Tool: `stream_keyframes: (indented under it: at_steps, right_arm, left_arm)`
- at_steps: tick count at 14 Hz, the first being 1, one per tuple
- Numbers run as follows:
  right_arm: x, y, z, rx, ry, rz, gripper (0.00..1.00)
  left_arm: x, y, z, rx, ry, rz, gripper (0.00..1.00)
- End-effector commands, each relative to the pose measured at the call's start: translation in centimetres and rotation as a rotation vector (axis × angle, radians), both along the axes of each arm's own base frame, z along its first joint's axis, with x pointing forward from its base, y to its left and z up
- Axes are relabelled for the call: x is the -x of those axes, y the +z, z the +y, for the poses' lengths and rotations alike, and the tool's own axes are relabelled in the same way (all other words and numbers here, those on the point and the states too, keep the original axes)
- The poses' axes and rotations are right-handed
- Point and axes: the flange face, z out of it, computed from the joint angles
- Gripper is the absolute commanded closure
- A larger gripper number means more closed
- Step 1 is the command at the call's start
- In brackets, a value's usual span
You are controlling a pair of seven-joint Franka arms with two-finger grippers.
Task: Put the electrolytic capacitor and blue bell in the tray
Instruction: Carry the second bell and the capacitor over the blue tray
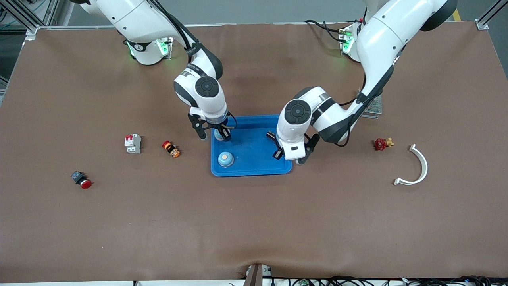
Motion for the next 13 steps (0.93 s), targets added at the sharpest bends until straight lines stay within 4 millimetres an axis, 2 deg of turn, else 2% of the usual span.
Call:
stream_keyframes:
  at_steps: [1, 3, 8, 9, 10, 11, 12, 13]
  right_arm:
    - [-0.5, -0.5, 1.0, 0.011, -0.006, -0.016, 1.00]
    - [-0.7, -0.9, 1.4, 0.014, -0.003, -0.018, 1.00]
    - [-0.8, -1.9, 1.9, 0.033, 0.003, -0.026, 1.00]
    - [-0.8, -1.8, 2.0, 0.032, -0.001, -0.028, 1.00]
    - [-0.8, -1.8, 2.0, 0.033, -0.001, -0.028, 1.00]
    - [-0.8, -1.9, 1.9, 0.034, 0.000, -0.027, 1.00]
    - [-0.8, -1.9, 1.9, 0.034, 0.000, -0.027, 1.00]
    - [-0.8, -1.9, 1.9, 0.034, 0.000, -0.027, 1.00]
  left_arm:
    - [-0.2, -1.5, -2.0, 0.005, 0.020, -0.011, 1.00]
    - [-0.2, -2.6, -3.1, -0.022, 0.034, -0.033, 1.00]
    - [-0.6, -5.1, -3.1, -0.028, 0.033, -0.028, 1.00]
    - [-0.6, -5.3, -3.1, -0.027, 0.033, -0.025, 0.96]
    - [-0.7, -5.3, -2.9, -0.027, 0.037, -0.025, 0.73]
    - [-0.9, -5.2, -2.7, -0.025, 0.050, -0.024, 0.34]
    - [-1.0, -5.0, -2.7, -0.024, 0.050, -0.027, 0.01]
    - [-1.2, -4.6, -2.5, -0.022, 0.046, -0.034, 0.00]
